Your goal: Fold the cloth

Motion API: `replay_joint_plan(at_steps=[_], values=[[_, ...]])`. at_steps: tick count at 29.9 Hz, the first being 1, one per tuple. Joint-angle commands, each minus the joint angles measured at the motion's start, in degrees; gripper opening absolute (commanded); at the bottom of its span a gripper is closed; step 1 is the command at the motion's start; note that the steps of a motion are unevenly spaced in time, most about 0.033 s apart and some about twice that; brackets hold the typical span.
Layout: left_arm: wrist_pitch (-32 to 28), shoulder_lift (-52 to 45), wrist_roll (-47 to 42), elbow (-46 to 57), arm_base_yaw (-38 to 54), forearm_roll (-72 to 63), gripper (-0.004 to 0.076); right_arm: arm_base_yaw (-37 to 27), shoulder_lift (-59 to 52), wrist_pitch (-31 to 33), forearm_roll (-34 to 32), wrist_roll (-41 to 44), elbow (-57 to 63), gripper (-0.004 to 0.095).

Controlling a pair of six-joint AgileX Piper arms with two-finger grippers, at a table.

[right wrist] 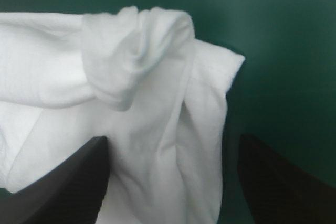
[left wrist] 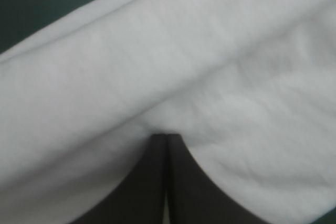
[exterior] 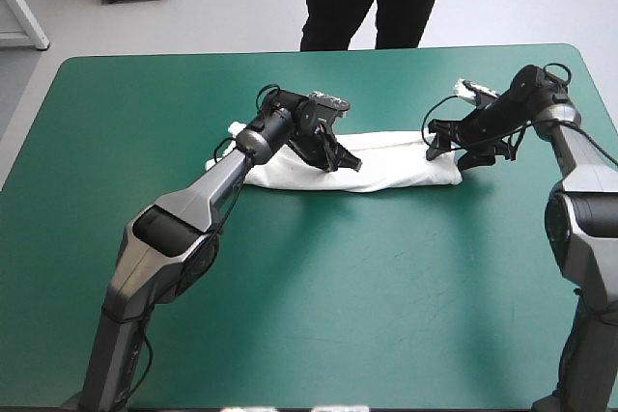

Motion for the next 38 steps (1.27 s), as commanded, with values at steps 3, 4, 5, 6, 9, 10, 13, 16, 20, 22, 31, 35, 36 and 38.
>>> replay_joint_plan(at_steps=[3,4,5,6,9,10,13,16,20,22,31,35,36,38], values=[[1.6,-1.9,-0.1,-0.7,-0.5,-3.2,-0.001,1.0,-1.3,-0.2,4.7,-2.2,-1.1,0.0592],[1.6,-1.9,-0.1,-0.7,-0.5,-3.2,-0.001,1.6,-1.1,0.0,4.8,-2.2,-1.0,0.0565],[1.6,-1.9,0.2,-0.7,-0.5,-3.2,-0.001,2.3,-1.0,-0.1,4.8,-2.2,-0.7,0.0531],[1.6,-1.9,0.4,-0.7,-0.5,-3.2,-0.001,2.9,-0.8,-0.1,4.5,-2.2,-0.6,0.046],[1.6,-1.9,0.6,-0.7,-0.5,-3.2,-0.001,4.6,-0.6,-0.1,2.7,-1.9,-0.6,0.0203],[1.6,-1.9,0.6,-0.7,-0.5,-3.2,-0.001,4.8,-0.6,-0.6,2.2,-1.7,-0.6,0.0085],[1.9,-1.9,0.6,-0.7,-0.5,-3.2,-0.001,5.0,-0.7,-2.0,1.5,-1.1,-0.8,-0.0009],[1.9,-1.9,0.6,-0.7,-0.5,-3.2,-0.001,5.0,-1.8,-2.4,1.5,-1.1,-1.1,-0.0013],[1.9,-1.9,0.6,-0.7,-0.5,-3.2,-0.001,5.2,-5.5,-2.1,2.2,-1.1,-1.3,-0.0013],[1.9,-1.9,0.6,-0.7,-0.5,-3.2,-0.001,5.6,-8.0,-2.4,2.3,-1.5,-1.4,-0.0013],[1.8,-1.9,0.6,-0.7,-0.5,-3.2,-0.001,9.1,-18.2,-6.8,6.6,-3.1,-1.4,-0.0013],[1.8,-1.9,0.6,-0.7,-0.5,-3.2,-0.001,10.7,-20.5,-8.3,8.4,-3.1,-1.6,-0.0013],[1.8,-1.9,0.6,-0.7,-0.5,-3.2,-0.001,11.0,-20.6,-8.3,9.1,-3.2,-2.1,-0.0013],[1.6,-1.9,0.6,-0.7,-0.5,-3.2,-0.001,11.6,-20.7,-8.4,9.3,-3.3,-2.8,-0.0013]])
